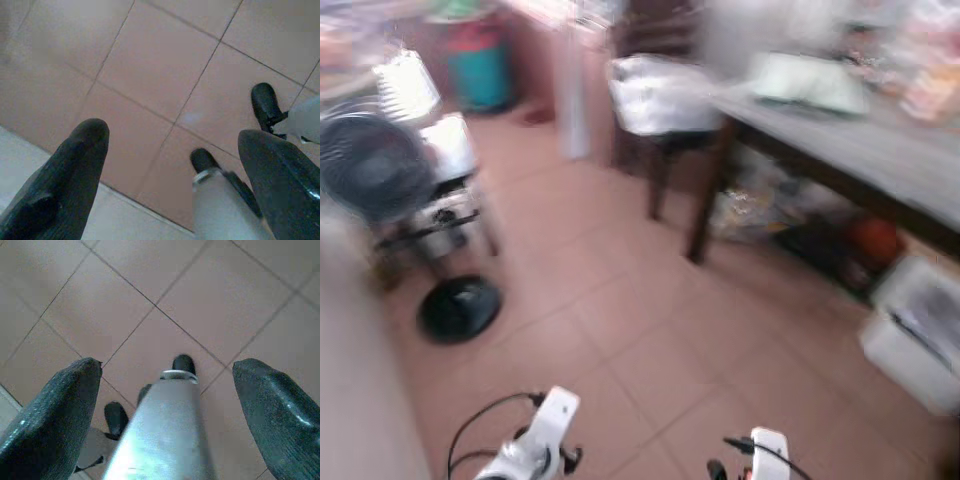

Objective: Setting the table

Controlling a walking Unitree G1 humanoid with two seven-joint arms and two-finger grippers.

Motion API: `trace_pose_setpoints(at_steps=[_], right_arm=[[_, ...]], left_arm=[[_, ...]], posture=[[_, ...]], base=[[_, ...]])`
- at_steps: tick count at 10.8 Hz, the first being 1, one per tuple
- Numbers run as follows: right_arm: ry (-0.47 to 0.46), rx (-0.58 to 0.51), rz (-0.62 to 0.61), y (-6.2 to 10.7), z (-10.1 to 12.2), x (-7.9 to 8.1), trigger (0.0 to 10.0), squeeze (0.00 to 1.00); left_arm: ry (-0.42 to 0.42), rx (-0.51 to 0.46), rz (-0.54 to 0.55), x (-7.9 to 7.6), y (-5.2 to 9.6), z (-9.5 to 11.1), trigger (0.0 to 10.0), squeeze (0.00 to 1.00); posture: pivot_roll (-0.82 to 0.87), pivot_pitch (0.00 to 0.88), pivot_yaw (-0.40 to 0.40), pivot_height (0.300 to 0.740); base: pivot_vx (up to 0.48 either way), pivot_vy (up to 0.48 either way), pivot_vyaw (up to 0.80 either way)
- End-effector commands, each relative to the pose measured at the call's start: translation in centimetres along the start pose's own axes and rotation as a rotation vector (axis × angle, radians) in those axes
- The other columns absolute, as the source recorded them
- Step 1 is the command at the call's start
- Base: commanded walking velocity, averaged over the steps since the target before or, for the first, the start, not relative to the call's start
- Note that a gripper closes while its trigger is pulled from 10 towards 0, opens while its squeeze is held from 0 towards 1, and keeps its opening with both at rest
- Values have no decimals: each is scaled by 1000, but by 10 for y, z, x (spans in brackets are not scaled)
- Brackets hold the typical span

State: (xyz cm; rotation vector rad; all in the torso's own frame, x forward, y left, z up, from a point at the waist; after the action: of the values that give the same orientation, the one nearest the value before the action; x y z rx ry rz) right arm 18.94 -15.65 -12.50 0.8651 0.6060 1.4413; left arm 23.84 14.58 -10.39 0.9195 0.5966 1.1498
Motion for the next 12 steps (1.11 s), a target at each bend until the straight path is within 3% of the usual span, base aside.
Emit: trace_pose_setpoints(at_steps=[1,12], right_arm=[[0,25,-19,2,-8,-7,10000,0],[9,11,-20,2,-4,-7,10000,0]], left_arm=[[-9,-24,-31,-9,-1,8,10000,0],[-59,-61,-76,-20,-2,17,10000,0]], posture=[[7,44,6,740],[3,48,2,740]], base=[[0,0,-775],[0,0,-774]])
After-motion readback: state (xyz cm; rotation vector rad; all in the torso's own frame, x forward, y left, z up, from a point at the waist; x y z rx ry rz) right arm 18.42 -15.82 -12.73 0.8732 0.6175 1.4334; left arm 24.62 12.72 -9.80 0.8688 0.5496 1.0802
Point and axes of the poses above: a point about 5 cm out from each wrist's last joint towards the gripper, its own y axis pointing back from the gripper into the wrist, its own z axis along the axis of the wrist's last joint, x = y × z, the point moved 4 cm from there along -y, pointing out of the wrist towards the gripper, and after that the axes turned 6 degrees about y, right-handed, at the moved point
